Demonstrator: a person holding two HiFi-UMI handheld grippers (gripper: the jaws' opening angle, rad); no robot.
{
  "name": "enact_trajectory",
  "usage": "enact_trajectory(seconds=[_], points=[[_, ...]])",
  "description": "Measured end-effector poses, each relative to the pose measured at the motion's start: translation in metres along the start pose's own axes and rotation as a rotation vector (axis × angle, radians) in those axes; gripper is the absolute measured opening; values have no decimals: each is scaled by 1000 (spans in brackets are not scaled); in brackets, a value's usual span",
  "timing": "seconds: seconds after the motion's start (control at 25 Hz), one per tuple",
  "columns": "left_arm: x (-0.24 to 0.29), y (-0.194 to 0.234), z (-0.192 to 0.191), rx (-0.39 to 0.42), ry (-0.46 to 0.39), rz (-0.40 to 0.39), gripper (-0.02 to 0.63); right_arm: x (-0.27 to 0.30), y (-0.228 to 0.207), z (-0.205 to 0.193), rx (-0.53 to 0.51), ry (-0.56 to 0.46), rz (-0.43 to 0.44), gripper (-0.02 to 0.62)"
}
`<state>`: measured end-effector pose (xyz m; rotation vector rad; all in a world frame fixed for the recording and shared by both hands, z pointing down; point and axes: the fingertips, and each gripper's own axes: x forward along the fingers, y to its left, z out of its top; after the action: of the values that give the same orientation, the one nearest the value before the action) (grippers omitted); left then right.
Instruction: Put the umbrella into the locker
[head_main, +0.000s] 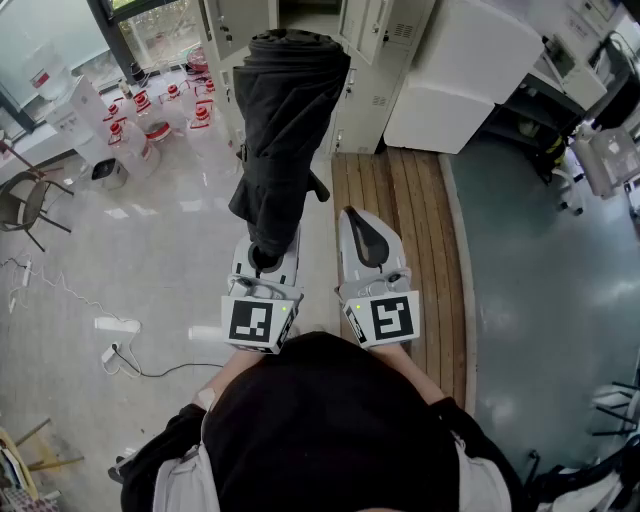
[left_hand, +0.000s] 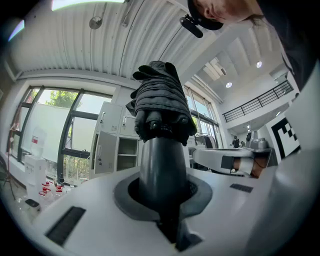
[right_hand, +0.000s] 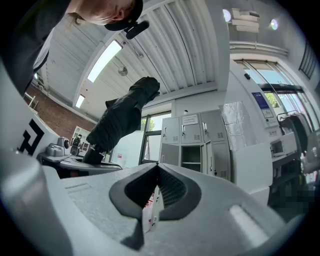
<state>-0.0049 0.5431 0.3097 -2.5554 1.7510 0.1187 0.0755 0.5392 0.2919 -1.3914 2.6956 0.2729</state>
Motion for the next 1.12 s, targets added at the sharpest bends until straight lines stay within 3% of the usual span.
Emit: enact_trajectory(seconds=[0.56,0.84,1.12], points=[[27,-12,-8,-18,-1,-5,43,10,-29,-7,42,-26,15,2],[59,9,-20,-27,5,-5,43,40,-45,-25,52,-15,8,2],[123,53,-27,-33,-1,-28,43,111,-73,-45,54,-2,-8,2]])
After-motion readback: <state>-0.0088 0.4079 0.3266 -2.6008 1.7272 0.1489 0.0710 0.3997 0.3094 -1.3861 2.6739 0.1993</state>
